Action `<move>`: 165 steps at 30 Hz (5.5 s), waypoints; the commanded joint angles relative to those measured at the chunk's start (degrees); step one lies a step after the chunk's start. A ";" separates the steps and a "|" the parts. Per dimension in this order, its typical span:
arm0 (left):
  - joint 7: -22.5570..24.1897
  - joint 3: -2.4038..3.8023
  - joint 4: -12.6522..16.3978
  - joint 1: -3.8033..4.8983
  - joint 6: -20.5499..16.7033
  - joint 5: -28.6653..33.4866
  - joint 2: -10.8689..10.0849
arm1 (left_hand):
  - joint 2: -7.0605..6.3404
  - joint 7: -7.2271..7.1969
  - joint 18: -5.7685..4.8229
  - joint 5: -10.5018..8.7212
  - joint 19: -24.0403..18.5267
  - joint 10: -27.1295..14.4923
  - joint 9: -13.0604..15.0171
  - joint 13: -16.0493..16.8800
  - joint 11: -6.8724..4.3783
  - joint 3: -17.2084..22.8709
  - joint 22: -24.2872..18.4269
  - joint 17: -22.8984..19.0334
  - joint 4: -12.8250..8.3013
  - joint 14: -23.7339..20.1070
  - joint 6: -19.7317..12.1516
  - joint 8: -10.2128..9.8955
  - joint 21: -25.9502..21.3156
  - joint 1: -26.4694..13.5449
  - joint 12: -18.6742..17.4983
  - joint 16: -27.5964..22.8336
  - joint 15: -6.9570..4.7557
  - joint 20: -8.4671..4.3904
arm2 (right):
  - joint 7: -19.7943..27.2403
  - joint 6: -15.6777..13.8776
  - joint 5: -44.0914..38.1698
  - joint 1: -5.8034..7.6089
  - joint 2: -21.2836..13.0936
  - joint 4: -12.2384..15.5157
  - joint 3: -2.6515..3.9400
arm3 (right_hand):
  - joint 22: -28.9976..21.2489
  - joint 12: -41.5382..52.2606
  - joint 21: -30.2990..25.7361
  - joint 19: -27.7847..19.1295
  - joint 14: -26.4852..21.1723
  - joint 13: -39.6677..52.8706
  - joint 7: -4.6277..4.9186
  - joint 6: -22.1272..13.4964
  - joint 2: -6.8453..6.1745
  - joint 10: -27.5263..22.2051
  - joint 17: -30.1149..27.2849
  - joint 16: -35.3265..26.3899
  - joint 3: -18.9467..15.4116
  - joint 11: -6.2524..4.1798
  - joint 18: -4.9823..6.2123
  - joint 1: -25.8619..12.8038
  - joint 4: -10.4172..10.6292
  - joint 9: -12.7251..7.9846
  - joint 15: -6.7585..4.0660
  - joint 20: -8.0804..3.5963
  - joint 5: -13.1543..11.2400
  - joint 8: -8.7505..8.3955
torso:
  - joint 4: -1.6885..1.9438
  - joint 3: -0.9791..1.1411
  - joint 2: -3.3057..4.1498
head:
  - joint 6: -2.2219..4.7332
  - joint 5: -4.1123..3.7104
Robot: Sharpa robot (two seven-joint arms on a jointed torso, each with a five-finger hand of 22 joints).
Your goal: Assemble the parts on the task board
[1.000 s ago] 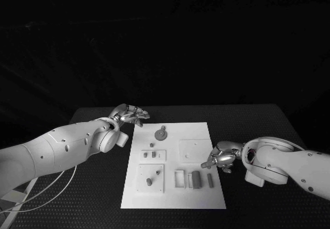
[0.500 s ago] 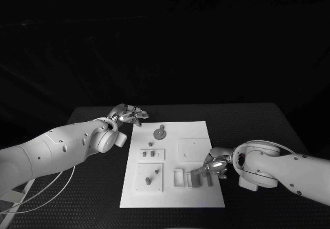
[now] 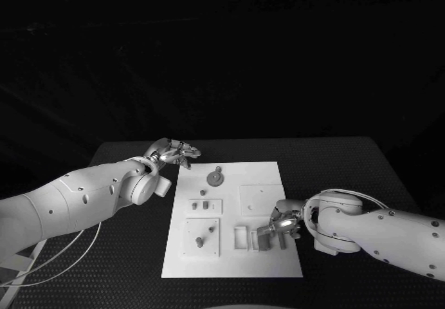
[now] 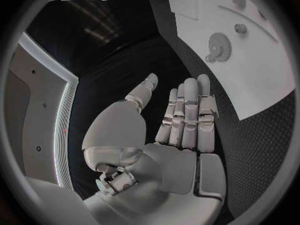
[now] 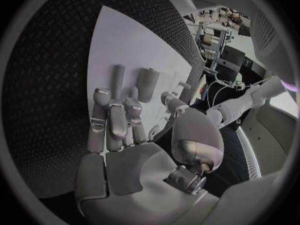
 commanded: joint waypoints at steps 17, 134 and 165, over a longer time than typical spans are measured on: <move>1.04 0.04 0.30 0.03 0.81 0.61 -0.10 | -0.13 0.28 0.99 -0.26 -0.05 -0.69 -0.29 -0.17 0.10 -1.32 0.09 0.20 -0.10 -0.40 -1.16 -0.11 -0.55 -1.23 -0.07 -0.25 -0.08 -0.14 | -1.75 1.56 -1.95 -1.82 2.63 -2.00 -0.12 | 1.03 0.21 0.34 -0.78 -1.12 -0.27 0.58 -0.09 0.55 -0.44 -0.92 0.27 0.10 0.66 1.20 0.27 0.04 -0.08 0.22 -0.12 -0.30 -0.93 | -0.05 0.05 -0.02 | -0.85 0.64; 0.49 0.04 0.64 0.09 1.68 0.71 -0.37 | 0.32 0.38 1.09 -0.26 -0.01 -0.96 -0.39 -0.26 0.16 -1.89 0.09 0.36 -0.02 -0.46 -1.41 -0.06 -0.81 -1.62 -0.03 -0.41 -0.01 -0.05 | -2.59 -2.76 11.18 -0.14 8.81 -4.34 -0.13 | 0.56 -0.04 1.27 -0.85 -1.65 -2.80 0.00 4.31 10.30 1.44 -5.08 1.47 3.46 0.11 1.20 -2.12 -13.71 -0.80 -0.16 0.76 -0.33 -3.96 | -0.13 0.00 0.04 | -2.00 1.55; 0.35 0.04 0.60 0.10 1.80 0.71 -0.38 | 0.40 0.38 1.11 -0.26 0.01 -1.00 -0.40 -0.28 0.17 -1.93 0.09 0.39 -0.02 -0.45 -1.42 -0.04 -0.84 -1.64 -0.03 -0.42 0.00 -0.04 | -2.03 -1.83 11.18 -0.20 9.08 -4.77 -0.12 | 0.59 -0.14 1.02 -1.01 -2.62 -2.93 0.07 4.08 7.13 1.07 -6.60 1.51 4.77 0.18 1.20 -5.26 -11.55 -0.80 -0.15 0.47 -0.32 -4.59 | -0.14 0.06 0.04 | -2.14 1.67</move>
